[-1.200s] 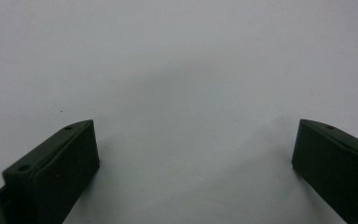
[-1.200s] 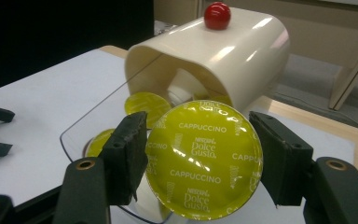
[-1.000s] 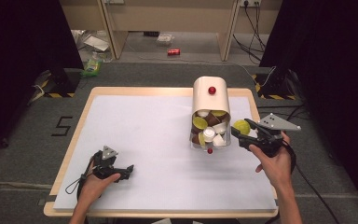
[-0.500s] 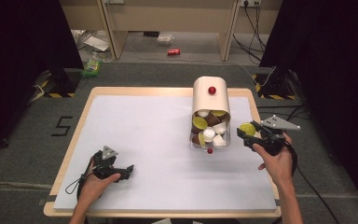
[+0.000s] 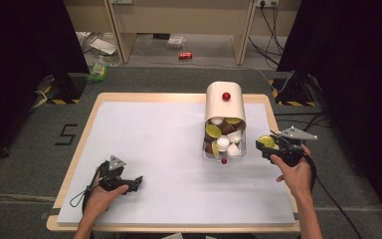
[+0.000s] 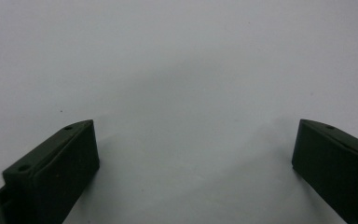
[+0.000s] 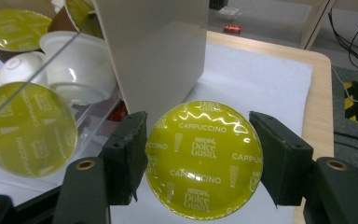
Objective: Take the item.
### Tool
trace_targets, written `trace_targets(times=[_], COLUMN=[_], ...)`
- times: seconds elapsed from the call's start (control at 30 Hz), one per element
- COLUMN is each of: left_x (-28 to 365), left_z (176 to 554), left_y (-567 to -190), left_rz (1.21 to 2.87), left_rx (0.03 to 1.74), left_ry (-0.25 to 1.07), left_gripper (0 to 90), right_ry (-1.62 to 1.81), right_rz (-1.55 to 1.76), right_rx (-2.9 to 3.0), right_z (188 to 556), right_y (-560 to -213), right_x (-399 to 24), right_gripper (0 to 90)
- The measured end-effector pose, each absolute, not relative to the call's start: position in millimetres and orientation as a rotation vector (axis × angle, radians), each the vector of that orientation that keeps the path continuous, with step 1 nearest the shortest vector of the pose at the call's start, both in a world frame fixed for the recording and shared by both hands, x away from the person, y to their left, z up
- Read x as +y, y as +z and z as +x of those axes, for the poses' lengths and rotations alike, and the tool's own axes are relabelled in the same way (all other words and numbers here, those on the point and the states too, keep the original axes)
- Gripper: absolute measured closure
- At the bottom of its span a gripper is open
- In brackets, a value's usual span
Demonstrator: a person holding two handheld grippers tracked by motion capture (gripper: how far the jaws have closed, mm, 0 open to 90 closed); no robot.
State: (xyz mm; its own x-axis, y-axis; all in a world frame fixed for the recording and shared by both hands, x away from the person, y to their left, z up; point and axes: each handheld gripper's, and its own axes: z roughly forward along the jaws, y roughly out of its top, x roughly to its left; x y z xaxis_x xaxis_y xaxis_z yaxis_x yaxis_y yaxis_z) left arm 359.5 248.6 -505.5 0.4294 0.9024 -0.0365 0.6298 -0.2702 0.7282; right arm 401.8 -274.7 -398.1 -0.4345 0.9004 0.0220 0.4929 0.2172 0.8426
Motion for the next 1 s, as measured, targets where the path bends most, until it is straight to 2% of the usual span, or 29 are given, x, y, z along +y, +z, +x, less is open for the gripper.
trace_targets(times=[1.0], left_x=[248], left_z=[360], left_y=[-506], left_rz=[2.001], left_rx=[1.289], left_ry=[0.516], left_gripper=[0.0], right_ry=[0.997], right_rz=[1.344], right_rx=[2.115], right_z=[418], right_y=[-445], right_x=[-271], right_gripper=[39.8])
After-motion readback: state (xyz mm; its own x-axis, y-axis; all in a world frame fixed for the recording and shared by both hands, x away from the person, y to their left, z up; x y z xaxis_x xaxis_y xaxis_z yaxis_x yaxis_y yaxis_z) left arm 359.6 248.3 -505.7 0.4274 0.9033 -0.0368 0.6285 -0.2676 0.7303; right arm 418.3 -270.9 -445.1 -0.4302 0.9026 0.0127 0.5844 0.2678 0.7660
